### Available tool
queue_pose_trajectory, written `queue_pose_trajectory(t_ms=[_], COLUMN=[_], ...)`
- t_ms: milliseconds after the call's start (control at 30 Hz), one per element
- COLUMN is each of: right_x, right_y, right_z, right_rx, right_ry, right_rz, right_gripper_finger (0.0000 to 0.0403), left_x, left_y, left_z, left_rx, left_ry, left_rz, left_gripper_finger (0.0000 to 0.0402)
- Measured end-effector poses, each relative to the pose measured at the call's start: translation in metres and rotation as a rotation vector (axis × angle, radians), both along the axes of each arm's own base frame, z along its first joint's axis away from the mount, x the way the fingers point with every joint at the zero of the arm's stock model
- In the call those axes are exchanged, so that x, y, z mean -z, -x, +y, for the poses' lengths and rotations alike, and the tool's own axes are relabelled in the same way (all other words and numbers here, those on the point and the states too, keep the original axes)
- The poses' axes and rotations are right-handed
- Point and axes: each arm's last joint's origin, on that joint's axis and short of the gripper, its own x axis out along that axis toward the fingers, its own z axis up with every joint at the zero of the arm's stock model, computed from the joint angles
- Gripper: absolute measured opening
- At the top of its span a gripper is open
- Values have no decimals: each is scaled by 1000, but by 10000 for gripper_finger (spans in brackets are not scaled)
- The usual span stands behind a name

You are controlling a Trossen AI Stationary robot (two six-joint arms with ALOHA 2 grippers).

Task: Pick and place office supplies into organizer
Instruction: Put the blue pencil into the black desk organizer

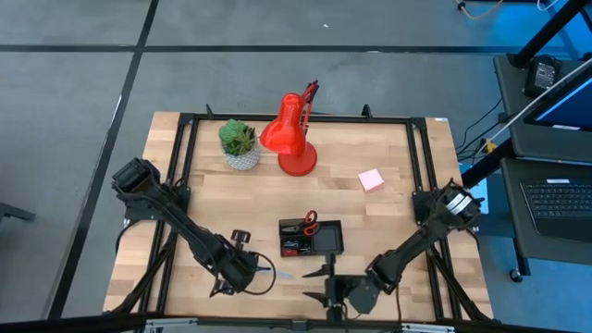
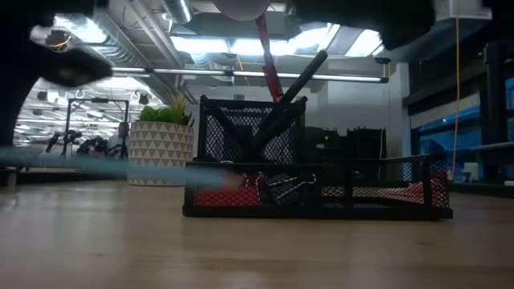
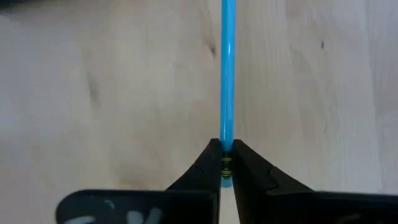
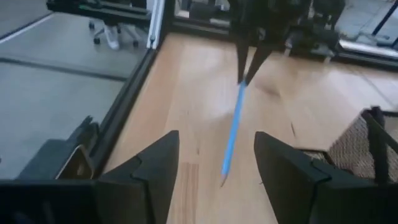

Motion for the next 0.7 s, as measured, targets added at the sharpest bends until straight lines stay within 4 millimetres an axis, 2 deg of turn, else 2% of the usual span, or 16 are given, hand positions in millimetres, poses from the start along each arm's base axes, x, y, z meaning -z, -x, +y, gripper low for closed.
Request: queue_pose_trajectory(t_ms=[200,433,700], right_x=[-9,5,17], right_y=[13,24,35], right_z=[-5,-15,-26], right_rx=[32,131,253], right_ry=[-14,-33,-47], right_rz=[113,274,400], right_gripper_finger=[211,211,211], left_x=[-33,-65,-88], left_y=[-7,-9,-5], left_z=[0,5,15], left_rx=[45,43,49], left_ry=[-173,-396,-593], left_rz=[-42,-98,-90], left_gripper_finger=[12,12,12])
